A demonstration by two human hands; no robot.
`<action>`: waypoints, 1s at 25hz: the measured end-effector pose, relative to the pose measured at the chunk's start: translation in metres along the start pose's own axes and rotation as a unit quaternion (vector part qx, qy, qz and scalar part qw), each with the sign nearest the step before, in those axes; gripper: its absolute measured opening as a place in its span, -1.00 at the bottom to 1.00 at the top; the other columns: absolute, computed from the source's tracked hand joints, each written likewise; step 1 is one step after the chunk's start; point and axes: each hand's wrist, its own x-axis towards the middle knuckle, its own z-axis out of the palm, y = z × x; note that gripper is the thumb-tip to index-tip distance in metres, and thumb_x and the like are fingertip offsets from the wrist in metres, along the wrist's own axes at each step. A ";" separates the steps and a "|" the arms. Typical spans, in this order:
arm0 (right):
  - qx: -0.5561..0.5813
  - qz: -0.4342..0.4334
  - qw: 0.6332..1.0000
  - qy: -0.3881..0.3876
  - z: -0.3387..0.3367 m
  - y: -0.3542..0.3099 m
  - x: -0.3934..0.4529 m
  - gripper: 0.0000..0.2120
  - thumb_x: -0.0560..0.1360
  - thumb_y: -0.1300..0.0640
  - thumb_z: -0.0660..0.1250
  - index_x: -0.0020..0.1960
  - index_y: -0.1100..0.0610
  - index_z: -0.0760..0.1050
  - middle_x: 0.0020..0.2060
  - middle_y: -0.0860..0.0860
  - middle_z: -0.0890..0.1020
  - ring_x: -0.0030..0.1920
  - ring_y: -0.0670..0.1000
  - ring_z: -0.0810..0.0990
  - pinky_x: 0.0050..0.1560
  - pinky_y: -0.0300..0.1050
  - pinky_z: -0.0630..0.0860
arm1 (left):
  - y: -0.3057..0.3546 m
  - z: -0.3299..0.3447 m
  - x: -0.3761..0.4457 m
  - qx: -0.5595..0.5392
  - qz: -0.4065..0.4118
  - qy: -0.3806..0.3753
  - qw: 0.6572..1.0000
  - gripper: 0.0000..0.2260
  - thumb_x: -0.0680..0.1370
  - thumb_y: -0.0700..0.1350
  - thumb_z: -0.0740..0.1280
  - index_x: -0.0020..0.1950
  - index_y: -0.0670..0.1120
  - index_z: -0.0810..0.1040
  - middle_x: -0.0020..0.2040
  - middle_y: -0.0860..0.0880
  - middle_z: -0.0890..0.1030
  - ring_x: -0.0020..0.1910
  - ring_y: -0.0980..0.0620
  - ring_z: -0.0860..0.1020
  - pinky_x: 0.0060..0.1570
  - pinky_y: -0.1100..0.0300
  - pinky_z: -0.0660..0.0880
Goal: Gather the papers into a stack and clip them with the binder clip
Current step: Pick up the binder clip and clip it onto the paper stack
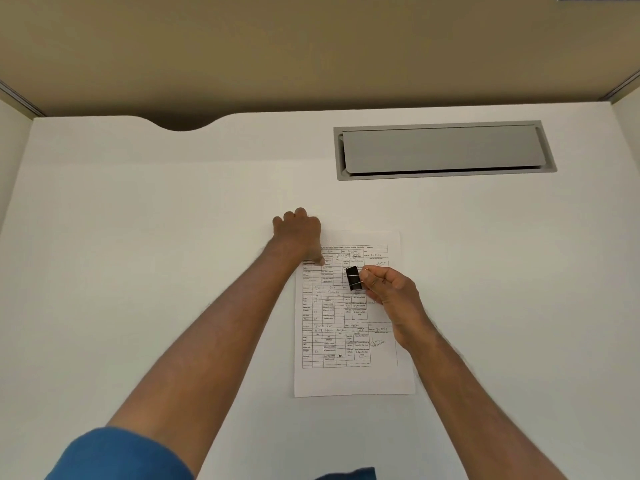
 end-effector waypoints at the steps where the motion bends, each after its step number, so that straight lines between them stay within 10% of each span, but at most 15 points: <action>1: 0.002 0.000 1.000 0.000 0.000 0.000 0.000 -0.74 0.51 0.08 0.50 0.16 0.15 0.66 0.01 0.04 0.77 0.02 -0.08 0.70 0.14 -0.19 0.58 | 0.000 -0.001 0.000 -0.001 0.002 -0.001 1.000 -0.29 0.38 0.19 0.58 0.40 -0.12 0.45 0.35 -0.14 0.42 0.37 -0.19 0.40 0.32 -0.09 0.37; 9: 0.005 -0.002 1.000 -0.003 0.001 0.001 0.000 -0.74 0.52 0.11 0.50 0.17 0.16 0.66 0.00 0.04 0.77 -0.06 -0.17 0.72 0.04 -0.27 0.56 | -0.002 0.021 -0.014 -0.076 0.013 0.103 0.992 -0.28 0.35 0.11 0.62 0.37 -0.12 0.41 0.35 -0.11 0.39 0.33 -0.15 0.36 0.20 -0.08 0.51; 25: 0.004 0.001 1.000 -0.001 0.002 0.003 0.000 -0.74 0.51 0.10 0.50 0.17 0.16 0.65 0.02 0.05 0.77 -0.03 -0.13 0.71 0.10 -0.22 0.56 | 0.000 0.011 -0.015 -0.078 -0.006 0.054 0.995 -0.30 0.39 0.10 0.59 0.41 -0.08 0.38 0.29 -0.10 0.51 0.24 -0.18 0.56 0.07 -0.03 0.49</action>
